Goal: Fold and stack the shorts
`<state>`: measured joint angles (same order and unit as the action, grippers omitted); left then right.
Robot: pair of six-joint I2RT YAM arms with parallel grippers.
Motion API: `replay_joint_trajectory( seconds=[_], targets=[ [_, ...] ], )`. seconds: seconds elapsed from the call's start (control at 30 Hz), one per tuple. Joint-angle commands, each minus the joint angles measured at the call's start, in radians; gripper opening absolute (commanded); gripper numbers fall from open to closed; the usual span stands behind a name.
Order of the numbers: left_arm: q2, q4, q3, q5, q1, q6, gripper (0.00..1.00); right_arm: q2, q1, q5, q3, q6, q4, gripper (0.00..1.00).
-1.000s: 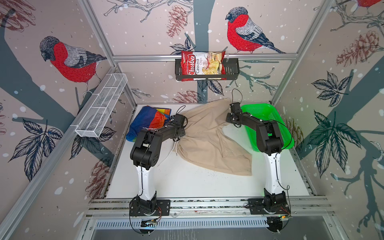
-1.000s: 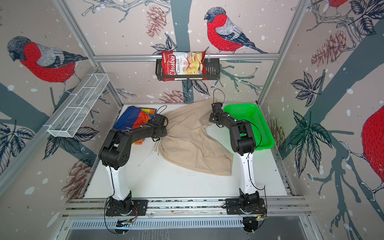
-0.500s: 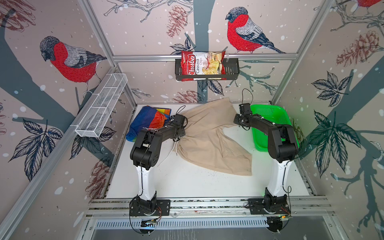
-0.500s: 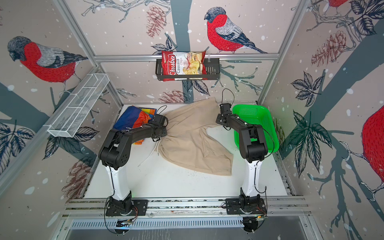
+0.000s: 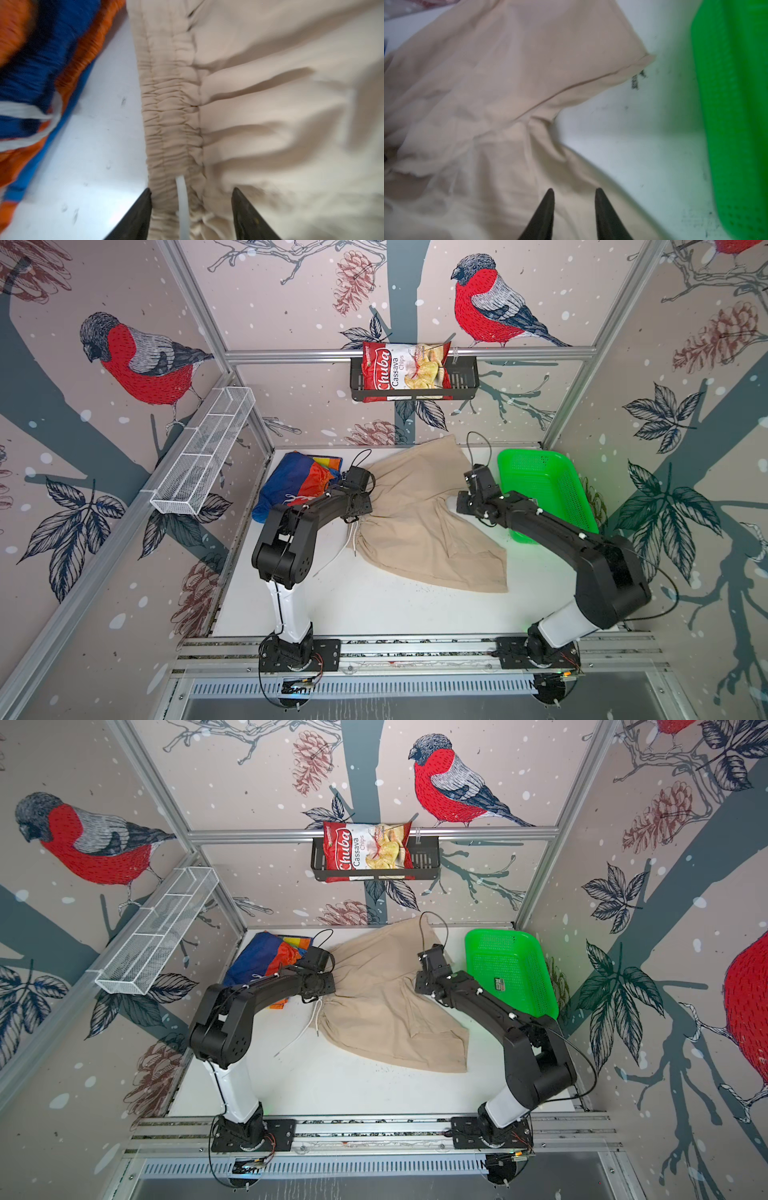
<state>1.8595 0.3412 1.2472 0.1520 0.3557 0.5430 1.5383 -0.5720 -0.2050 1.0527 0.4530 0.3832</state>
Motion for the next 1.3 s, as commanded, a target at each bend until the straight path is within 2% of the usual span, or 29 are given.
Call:
replay_joint_trajectory(
  seconds=[0.0, 0.17, 0.27, 0.33, 0.37, 0.43, 0.5, 0.57, 0.7, 0.83, 0.93, 1.1, 1.27],
  targets=[
    [-0.055, 0.043, 0.012, -0.006, 0.015, 0.002, 0.65, -0.017, -0.092, -0.048, -0.049, 0.062, 0.096, 0.47],
    [-0.149, 0.051, -0.04, -0.015, 0.041, -0.003, 0.67, 0.019, -0.194, -0.024, -0.151, 0.15, 0.064, 0.55],
    [-0.195, 0.026, -0.123, -0.056, 0.055, 0.007, 0.61, 0.073, -0.204, -0.028, -0.173, 0.169, 0.041, 0.55],
    [-0.22, -0.017, -0.194, -0.096, 0.063, 0.025, 0.58, 0.095, -0.201, -0.028, -0.174, 0.166, 0.023, 0.46],
    [-0.228, -0.049, -0.234, -0.118, 0.066, 0.036, 0.56, 0.103, -0.195, -0.033, -0.168, 0.161, 0.02, 0.37],
    [-0.238, -0.102, -0.309, -0.145, 0.068, 0.047, 0.45, 0.111, -0.175, -0.054, -0.139, 0.148, 0.033, 0.18],
    [-0.237, -0.129, -0.364, -0.146, 0.067, 0.058, 0.35, 0.107, -0.137, -0.071, -0.1, 0.116, 0.051, 0.05],
    [-0.229, -0.136, -0.392, -0.141, 0.066, 0.064, 0.3, 0.099, -0.08, -0.075, -0.063, 0.083, 0.062, 0.01],
    [-0.227, -0.148, -0.418, -0.137, 0.066, 0.064, 0.26, 0.12, 0.074, -0.096, 0.015, 0.015, 0.053, 0.01],
    [-0.221, -0.138, -0.408, -0.127, 0.06, 0.058, 0.25, 0.219, 0.208, -0.157, 0.104, -0.031, 0.015, 0.12],
    [-0.213, -0.124, -0.392, -0.126, 0.057, 0.054, 0.25, 0.283, 0.277, -0.119, 0.177, -0.033, -0.001, 0.25],
    [-0.214, -0.1, -0.381, -0.113, 0.055, 0.045, 0.25, 0.316, 0.289, -0.155, 0.331, -0.06, 0.031, 0.46],
    [-0.249, -0.065, -0.383, -0.118, 0.055, 0.041, 0.25, 0.344, 0.296, -0.172, 0.495, -0.076, 0.068, 0.5]
  ],
)
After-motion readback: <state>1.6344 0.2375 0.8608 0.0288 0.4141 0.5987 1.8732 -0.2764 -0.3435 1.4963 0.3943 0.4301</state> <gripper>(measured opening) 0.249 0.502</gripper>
